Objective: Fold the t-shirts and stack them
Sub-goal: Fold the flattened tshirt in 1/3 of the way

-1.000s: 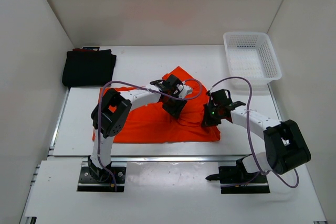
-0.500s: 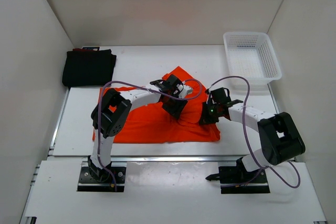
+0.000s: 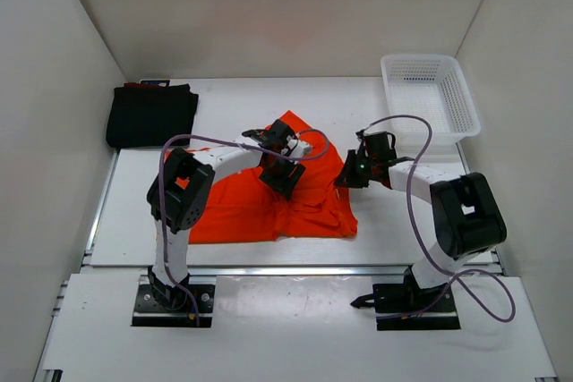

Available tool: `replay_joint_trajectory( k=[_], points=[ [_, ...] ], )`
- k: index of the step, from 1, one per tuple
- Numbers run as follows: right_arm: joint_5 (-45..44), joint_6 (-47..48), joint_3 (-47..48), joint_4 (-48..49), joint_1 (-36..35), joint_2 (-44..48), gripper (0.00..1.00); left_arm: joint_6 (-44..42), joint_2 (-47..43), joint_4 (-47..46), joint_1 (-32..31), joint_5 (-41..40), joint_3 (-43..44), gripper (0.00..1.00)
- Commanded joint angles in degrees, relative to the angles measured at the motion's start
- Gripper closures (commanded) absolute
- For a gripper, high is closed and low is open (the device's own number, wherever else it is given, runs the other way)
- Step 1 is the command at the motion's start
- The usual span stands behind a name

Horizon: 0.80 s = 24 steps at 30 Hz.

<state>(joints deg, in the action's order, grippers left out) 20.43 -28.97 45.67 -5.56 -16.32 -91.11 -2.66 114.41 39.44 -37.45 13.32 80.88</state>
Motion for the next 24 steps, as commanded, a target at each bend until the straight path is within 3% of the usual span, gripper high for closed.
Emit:
replay_joint_trajectory(
  k=[1, 2, 4, 5, 6, 8, 10, 12, 13, 16, 19, 20, 24],
  points=[
    [2.3, 0.1, 4.5, 2.8, 1.5, -1.7, 1.0, -1.2, -5.1, 1.9, -1.0, 2.0, -0.7, 0.32],
    [1.9, 1.0, 5.3, 1.2, 1.6, -1.1, 1.0, -1.2, -5.4, 1.3, -0.7, 2.1, -0.9, 0.31],
    [1.4, 5.4, 7.2, -3.2, 1.9, -0.4, 0.84, -1.6, -4.9, 0.9, -2.0, 1.5, -1.0, 0.3],
    [0.6, 6.7, 8.7, -6.8, 1.7, 0.1, 0.82, -1.8, -4.7, 0.8, -2.2, 1.9, -0.5, 0.27],
    [-1.1, 8.8, 9.2, -8.6, 0.9, 0.1, 0.79, -1.7, -4.3, 0.7, -2.7, 2.7, -0.3, 0.19],
    [-4.9, 10.3, 8.8, -14.1, -0.1, 2.9, 0.73, -1.5, -3.7, 0.8, -3.4, 2.3, 0.6, 0.18],
    [-10.4, 8.4, 7.1, -18.0, -0.6, 6.0, 0.61, -1.6, -3.3, 0.9, -3.8, 1.3, 1.3, 0.14],
    [-11.2, 6.8, 3.7, -21.1, 0.7, 9.5, 0.54, -1.0, -3.3, 1.3, -3.8, 1.1, 2.7, 0.01],
    [-11.3, 5.8, 2.6, -21.9, 0.7, 10.2, 0.51, -0.8, -3.4, 1.2, -3.4, 1.2, 3.3, 0.02],
    [-11.5, 5.3, -1.5, -20.8, -0.5, 11.7, 0.5, -0.6, -4.5, 2.2, -2.8, 0.7, 4.5, 0.02],
    [-14.5, 5.3, -1.1, -20.7, -3.1, 9.7, 0.6, -0.9, -7.2, 2.8, -2.0, -1.5, 6.5, 0.01],
    [-15.8, 5.6, -0.2, -21.7, -3.8, 7.6, 0.65, -1.3, -7.8, 3.0, -1.7, -3.6, 6.7, 0.01],
    [-18.6, 6.3, 4.4, -29.7, -6.0, 1.0, 0.67, -1.7, -14.4, 2.7, 0.6, -16.2, 0.4, 0.01]
  ],
)
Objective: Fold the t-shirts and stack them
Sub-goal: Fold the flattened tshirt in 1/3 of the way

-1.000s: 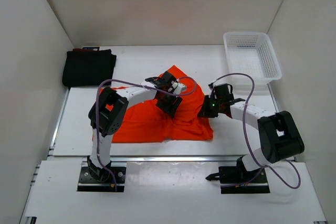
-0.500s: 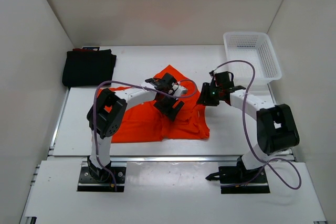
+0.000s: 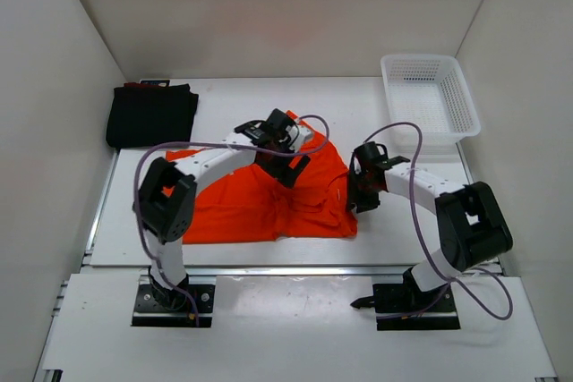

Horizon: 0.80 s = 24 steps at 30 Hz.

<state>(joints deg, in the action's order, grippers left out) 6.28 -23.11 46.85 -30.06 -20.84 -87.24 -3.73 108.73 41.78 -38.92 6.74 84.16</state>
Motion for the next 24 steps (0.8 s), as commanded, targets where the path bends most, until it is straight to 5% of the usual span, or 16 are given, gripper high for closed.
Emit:
replay_joint_trajectory(
  k=[1, 7, 9, 14, 24],
  points=[
    [-6.1, 0.8, 3.8, -5.7, -2.5, -3.5, 0.66, -0.2, -10.6, 0.1, 3.4, -11.6, -6.4, 0.01],
    [-10.2, -0.6, 2.9, -6.6, -5.5, -3.5, 0.71, -1.5, -17.7, -1.3, 15.4, -25.5, -23.8, 0.01],
    [-10.8, -0.5, 2.7, -7.0, -5.9, -4.8, 1.0, -1.8, -19.0, -1.9, 18.4, -27.7, -27.3, 0.01],
    [-10.3, -2.0, -0.7, -7.3, -3.0, -7.0, 1.0, -3.2, -21.8, -3.9, 22.9, -30.6, -35.2, 0.02],
    [-11.4, -1.0, -2.9, -9.1, 11.4, 3.7, 1.0, -3.4, -20.1, -3.7, 22.8, -33.6, -37.6, 0.01]
  ],
)
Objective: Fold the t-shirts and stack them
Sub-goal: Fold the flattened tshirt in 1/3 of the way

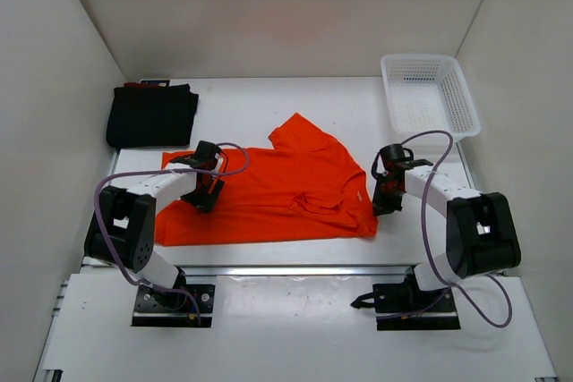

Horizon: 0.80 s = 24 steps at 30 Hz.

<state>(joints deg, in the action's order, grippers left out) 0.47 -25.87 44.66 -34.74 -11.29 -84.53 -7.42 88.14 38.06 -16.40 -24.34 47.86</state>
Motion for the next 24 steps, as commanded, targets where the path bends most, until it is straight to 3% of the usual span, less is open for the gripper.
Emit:
replay_joint_trajectory(
  k=[1, 4, 6, 11, 18, 20, 22, 24],
  points=[
    [-5.8, 2.3, -1.1, -4.8, 2.4, 1.3, 1.0, 0.1, 0.4, 0.2, 0.1, -2.2, -1.3, 0.01],
    [-4.7, 3.6, -1.1, -5.2, 6.0, 3.1, 0.97, -0.1, -0.3, 0.5, -1.3, -1.5, -1.1, 0.02],
    [-2.2, 4.7, -0.2, -4.9, 7.2, 5.3, 0.85, 0.3, -0.8, 1.2, -2.1, -0.5, -0.1, 0.02],
    [-2.7, 5.5, 6.2, -2.6, 1.5, 11.5, 0.7, 1.3, -1.6, 3.2, -2.4, 0.4, 1.9, 0.01],
    [11.2, 4.8, 13.8, -2.6, -4.1, 6.1, 0.72, -4.9, -3.8, 3.0, -11.4, -0.3, 13.4, 0.04],
    [12.8, 2.9, 14.6, -2.5, -6.7, 3.0, 0.71, -7.7, -4.4, 1.8, -13.8, 6.1, 18.9, 0.08],
    [12.7, 0.3, 15.2, -2.0, -8.6, 0.4, 0.7, -9.9, -3.4, 1.9, -15.8, 20.6, 23.4, 0.11],
    [13.6, -1.8, 16.1, -1.8, -10.2, -2.3, 0.71, -10.2, -0.4, 2.3, -19.3, 28.9, 26.9, 0.11]
  ],
)
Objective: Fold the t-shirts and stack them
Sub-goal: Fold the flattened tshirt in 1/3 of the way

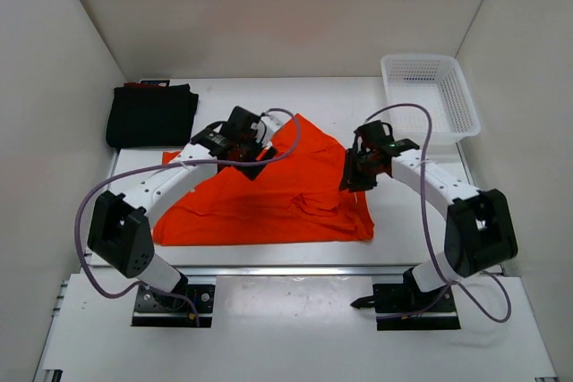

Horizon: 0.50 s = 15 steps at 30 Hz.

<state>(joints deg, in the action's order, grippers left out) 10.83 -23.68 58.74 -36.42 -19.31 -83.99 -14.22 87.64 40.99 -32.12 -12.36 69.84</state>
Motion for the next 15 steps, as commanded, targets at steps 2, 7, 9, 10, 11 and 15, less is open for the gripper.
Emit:
replay_joint_trajectory(
  k=[2, 7, 9, 10, 11, 15],
  points=[
    [4.2, -5.6, 2.3, -0.2, -2.7, -4.6, 0.7, -4.2, 2.7, -1.3, -7.4, 23.2, 5.8, 0.1],
    [6.0, -3.1, 1.6, 0.9, -3.3, -4.5, 0.67, 1.5, 10.4, -1.9, -9.1, 33.5, 8.6, 0.08],
    [4.1, 0.8, 0.2, 2.7, -2.8, -1.4, 0.65, 2.6, 11.3, -4.5, -8.8, 35.8, 7.1, 0.08],
    [3.1, 2.7, -0.7, 2.9, -2.1, -0.4, 0.66, 2.0, 11.1, -6.3, -8.8, 36.4, 6.0, 0.07],
    [3.5, 3.5, -2.1, 3.5, -1.0, 1.5, 0.65, 0.8, 11.0, -6.9, -8.8, 36.2, 5.5, 0.07],
    [11.7, -0.3, -4.3, 1.9, 3.9, 0.1, 0.71, -1.0, 12.6, -8.2, -10.5, 36.9, 4.3, 0.07]
  ],
)
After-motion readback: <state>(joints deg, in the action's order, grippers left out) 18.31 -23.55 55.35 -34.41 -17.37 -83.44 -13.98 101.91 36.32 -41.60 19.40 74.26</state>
